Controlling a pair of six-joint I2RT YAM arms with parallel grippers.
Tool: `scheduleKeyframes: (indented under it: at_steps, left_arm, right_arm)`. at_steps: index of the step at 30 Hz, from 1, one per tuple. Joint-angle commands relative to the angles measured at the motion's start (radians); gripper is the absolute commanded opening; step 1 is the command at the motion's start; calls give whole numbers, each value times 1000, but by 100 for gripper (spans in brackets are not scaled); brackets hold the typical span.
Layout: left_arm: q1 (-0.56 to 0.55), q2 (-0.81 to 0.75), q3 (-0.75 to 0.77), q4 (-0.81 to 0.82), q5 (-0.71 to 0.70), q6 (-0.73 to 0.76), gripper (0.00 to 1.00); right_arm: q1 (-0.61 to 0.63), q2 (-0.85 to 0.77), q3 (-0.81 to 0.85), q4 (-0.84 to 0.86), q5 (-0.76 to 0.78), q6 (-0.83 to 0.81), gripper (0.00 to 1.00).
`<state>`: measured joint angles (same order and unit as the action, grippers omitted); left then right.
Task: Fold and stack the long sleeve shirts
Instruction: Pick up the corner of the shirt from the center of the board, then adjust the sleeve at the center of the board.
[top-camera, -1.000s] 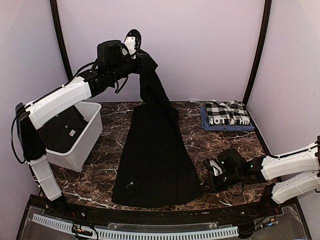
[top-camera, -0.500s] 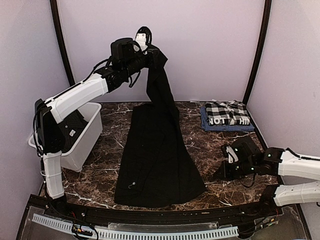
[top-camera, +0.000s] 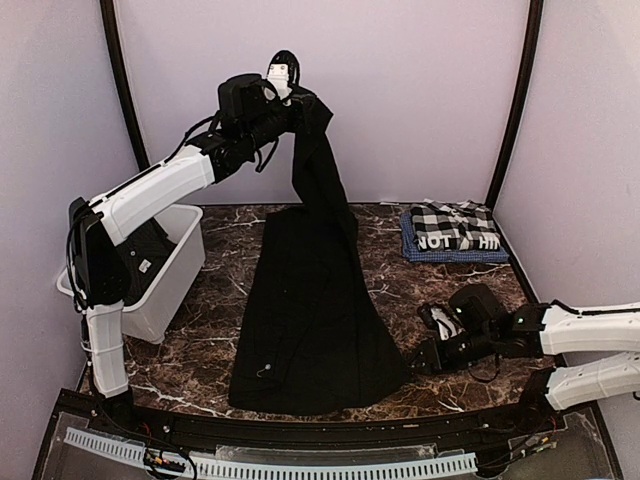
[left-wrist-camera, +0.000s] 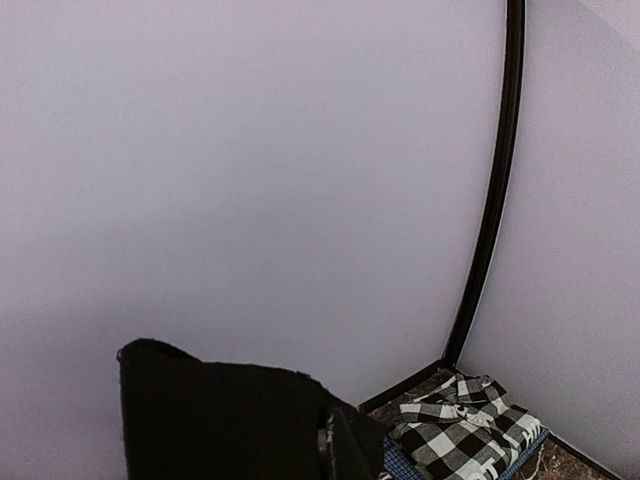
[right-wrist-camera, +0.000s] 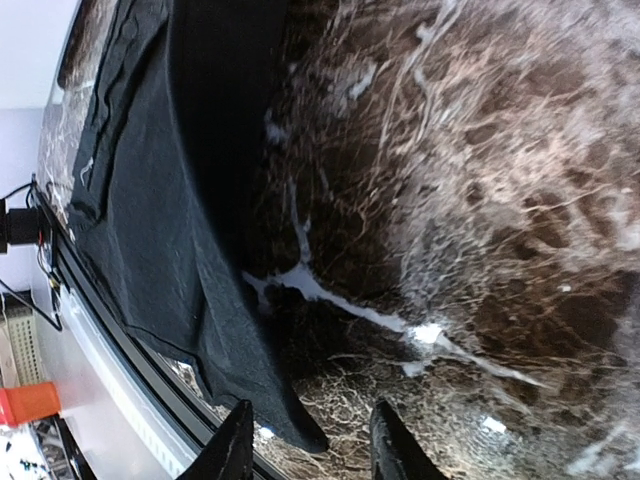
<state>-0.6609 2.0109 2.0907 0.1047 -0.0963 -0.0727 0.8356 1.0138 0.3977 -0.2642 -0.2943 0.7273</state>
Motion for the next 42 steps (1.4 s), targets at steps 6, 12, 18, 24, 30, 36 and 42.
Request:
scheduleKeyframes:
  at_steps: [6,12,18,24,30,36,42]
  left_arm:
    - [4,-20,31,52,12,-2,0]
    - [4,-21,31,53,8,-2,0]
    - [4,-21,33,65,8,8,0]
    - [11,-5,53,84,15,23,0]
    - [16,11,73,90,21,23,0]
    - [30,3,76,86,1,40,0]
    - [50,-13,76,150,98,113,0]
  right_arm:
    - [41,70,-47,209,-72,3,37]
    - [57,118,-42,234,-69,4,20]
    - [54,106,15,73,59,3,0]
    - [-48,-10,51,-158,195,6,0]
    - [-89,-84,67,-204,175,37,0]
    - [-53,-120,93,-183,131,14,0]
    - [25,-84,139,-181,111,-14,0]
